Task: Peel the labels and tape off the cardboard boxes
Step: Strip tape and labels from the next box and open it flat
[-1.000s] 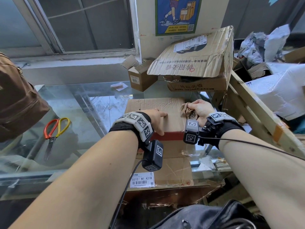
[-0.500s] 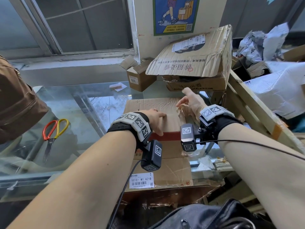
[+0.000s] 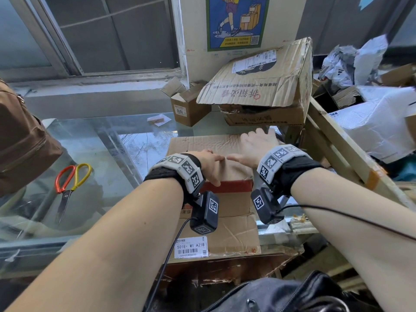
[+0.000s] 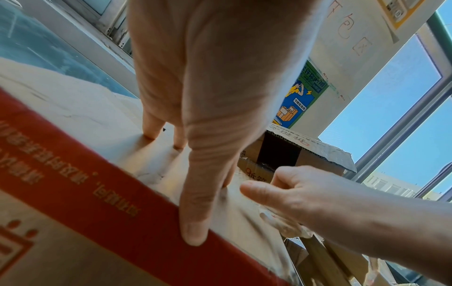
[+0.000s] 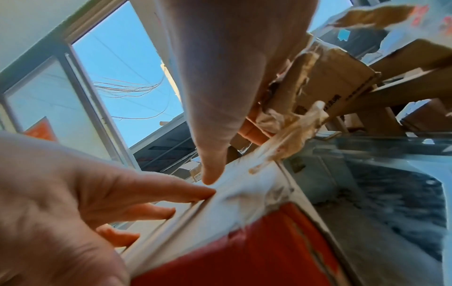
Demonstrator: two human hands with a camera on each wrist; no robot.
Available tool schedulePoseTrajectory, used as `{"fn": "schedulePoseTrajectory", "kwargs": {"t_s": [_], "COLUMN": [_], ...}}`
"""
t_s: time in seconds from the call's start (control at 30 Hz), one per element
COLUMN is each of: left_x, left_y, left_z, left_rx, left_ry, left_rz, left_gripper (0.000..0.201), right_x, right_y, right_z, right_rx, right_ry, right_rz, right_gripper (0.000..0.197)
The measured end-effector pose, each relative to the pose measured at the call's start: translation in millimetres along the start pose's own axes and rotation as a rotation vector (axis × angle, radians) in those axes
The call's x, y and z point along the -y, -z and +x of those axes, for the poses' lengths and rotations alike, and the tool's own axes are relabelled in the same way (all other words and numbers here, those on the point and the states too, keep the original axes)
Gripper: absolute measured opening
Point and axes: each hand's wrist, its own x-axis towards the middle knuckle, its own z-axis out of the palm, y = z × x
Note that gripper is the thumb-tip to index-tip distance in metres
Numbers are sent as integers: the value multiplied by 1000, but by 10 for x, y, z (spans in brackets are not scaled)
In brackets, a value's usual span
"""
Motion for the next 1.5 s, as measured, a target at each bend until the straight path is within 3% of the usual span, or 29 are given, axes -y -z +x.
{"fn": "schedulePoseTrajectory", "kwargs": {"t_s": [0.1,0.2,0.3,0.43,0.53,0.87,1.27,1.37,1.5], "left_x": [6,14,18,26,33,27,21,18,20], "left_y": [-2,-7,-7,-12,-15,-4,30,40,23], "left_z": [-2,8,17,25,28,31,37,26,34], "left_rx": [-4,-2,-2,-3,-4,-1,17,13,23], "left_ry": [-8,-7,-6,-8,-10,-9,-9,-12,-3], "left_rz": [-8,-11,-15,-23,-28,-38,-36,-36,-26], "left_gripper": [91,92,92,92,92,93,93,92,92], "right_x": [-44,-86,-105,-115,-123,-178,-258,-305,-378], "right_y": [-76,-135,-138,-203,-322,-260,-224,-256,-345], "right_z": [27,41,32,49,76,105,114,162,186], "right_rx": [129,182,139,21,1,-35,8,57,118], "right_ry": [-59,-35,50,137,114,28,-74,-138,-286], "right_rz": [102,207,256,341,500,668,1009,1187,1555], "right_gripper": [78,63,43,32,35,30,30,25,34]}}
